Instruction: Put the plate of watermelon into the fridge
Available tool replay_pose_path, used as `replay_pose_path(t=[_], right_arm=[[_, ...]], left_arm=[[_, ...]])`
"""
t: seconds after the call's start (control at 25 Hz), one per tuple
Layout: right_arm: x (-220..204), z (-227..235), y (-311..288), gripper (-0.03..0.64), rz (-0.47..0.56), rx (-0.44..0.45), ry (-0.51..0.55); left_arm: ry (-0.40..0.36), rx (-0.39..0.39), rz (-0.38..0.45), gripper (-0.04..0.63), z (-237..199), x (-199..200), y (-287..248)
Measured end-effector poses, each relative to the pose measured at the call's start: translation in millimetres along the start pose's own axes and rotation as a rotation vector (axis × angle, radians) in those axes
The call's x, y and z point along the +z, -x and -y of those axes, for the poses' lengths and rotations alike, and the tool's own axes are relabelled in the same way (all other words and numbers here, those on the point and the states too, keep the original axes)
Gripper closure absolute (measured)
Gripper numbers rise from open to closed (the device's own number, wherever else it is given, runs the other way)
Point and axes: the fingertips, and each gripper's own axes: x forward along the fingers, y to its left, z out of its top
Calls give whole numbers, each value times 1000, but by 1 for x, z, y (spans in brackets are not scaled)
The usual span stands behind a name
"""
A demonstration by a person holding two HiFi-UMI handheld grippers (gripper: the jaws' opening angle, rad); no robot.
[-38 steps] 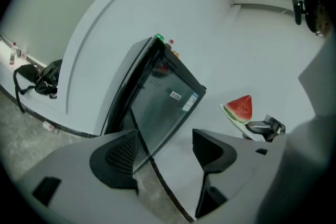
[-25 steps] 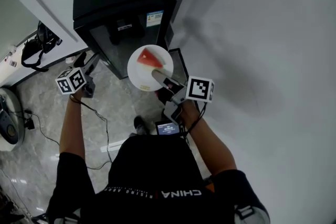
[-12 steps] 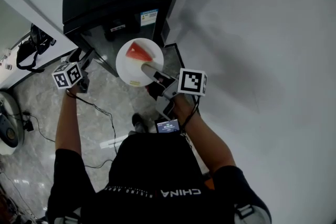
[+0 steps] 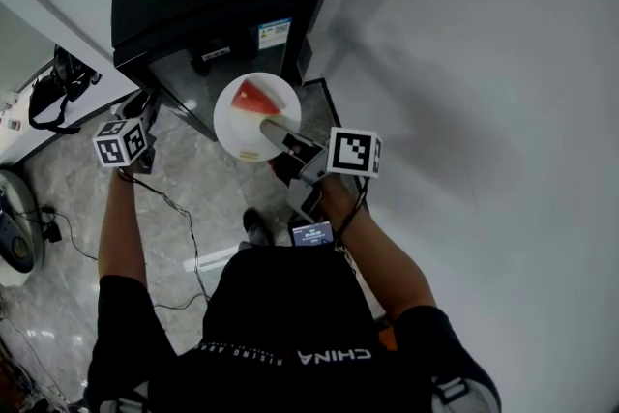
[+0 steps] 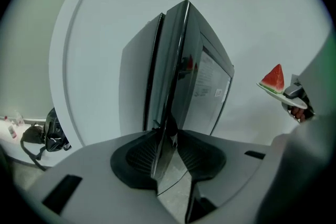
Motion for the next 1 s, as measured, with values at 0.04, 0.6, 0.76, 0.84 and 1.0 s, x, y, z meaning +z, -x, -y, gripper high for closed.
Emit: replay_pose_path(t=[0.04,0.6,0.76,0.84,1.0], right_arm=[[0,1,0,594,0,2,2],[-8,2,11,594,-1,16,-5],[-9,4,13,594,-2,31,0],[-8,9,14,594,-4,14,-4],[-5,11,10,594,-2,25,-22]], left_arm=[[-11,4,0,469,0,0,0],[20,30,3,479,0,-3,3],[1,21,-14,485,0,-3,2],[-9,3,-27,488,3,-6,4],[-22,-69,-37,495,26,-22,18]])
